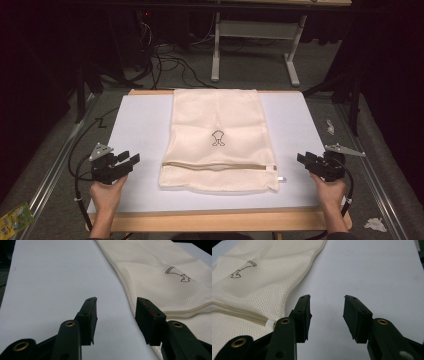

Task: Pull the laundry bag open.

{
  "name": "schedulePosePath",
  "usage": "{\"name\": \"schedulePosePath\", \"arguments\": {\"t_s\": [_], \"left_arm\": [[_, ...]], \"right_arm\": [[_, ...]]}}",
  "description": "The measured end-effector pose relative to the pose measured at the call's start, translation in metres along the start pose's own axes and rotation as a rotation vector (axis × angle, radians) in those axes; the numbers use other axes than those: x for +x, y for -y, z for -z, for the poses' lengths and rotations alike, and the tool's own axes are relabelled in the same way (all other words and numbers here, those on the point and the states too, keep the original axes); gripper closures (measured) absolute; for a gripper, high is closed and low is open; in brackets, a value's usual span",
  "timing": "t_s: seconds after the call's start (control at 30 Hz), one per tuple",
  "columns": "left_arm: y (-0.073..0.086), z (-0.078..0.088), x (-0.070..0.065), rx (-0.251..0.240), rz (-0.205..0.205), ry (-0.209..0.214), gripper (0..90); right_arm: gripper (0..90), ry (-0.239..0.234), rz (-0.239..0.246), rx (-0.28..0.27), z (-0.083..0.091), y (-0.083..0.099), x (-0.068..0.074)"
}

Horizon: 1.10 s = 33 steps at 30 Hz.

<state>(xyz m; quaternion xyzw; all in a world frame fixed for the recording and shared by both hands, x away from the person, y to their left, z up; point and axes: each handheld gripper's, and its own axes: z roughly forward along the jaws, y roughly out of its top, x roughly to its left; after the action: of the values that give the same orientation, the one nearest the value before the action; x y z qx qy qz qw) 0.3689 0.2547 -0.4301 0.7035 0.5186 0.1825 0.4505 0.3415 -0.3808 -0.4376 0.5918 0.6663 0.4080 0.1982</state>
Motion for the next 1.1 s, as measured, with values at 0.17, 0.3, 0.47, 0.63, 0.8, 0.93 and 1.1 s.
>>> {"name": "schedulePosePath", "arguments": {"t_s": [0.17,0.3,0.47,0.63,0.8,0.93,1.1], "left_arm": [[0.004,-0.009,0.001,0.015,0.007,-0.006,52.4],[0.008,-0.016,0.002,0.022,0.015,-0.007,52.4],[0.01,-0.024,-0.001,0.046,-0.003,-0.009,52.4],[0.013,-0.034,0.001,0.058,-0.018,-0.01,52.0],[0.016,-0.04,0.003,0.055,-0.007,-0.024,51.9],[0.019,-0.044,0.003,0.053,-0.008,-0.038,51.9],[0.02,-0.051,0.002,0.056,-0.015,-0.042,51.8]], "right_arm": [[58.4,-0.004,-0.008,0.009,-0.009,0.0,0.001],[58.4,-0.002,-0.007,0.016,-0.014,0.0,0.003],[57.8,0.003,-0.005,0.011,-0.019,0.001,0.003],[57.1,0.018,-0.007,0.003,-0.027,0.004,0.001],[57.3,0.019,0.004,0.001,-0.032,0.005,0.003],[57.3,0.022,-0.005,0.007,-0.036,0.005,0.003],[56.1,0.045,0.009,0.009,-0.038,0.005,0.003]]}}
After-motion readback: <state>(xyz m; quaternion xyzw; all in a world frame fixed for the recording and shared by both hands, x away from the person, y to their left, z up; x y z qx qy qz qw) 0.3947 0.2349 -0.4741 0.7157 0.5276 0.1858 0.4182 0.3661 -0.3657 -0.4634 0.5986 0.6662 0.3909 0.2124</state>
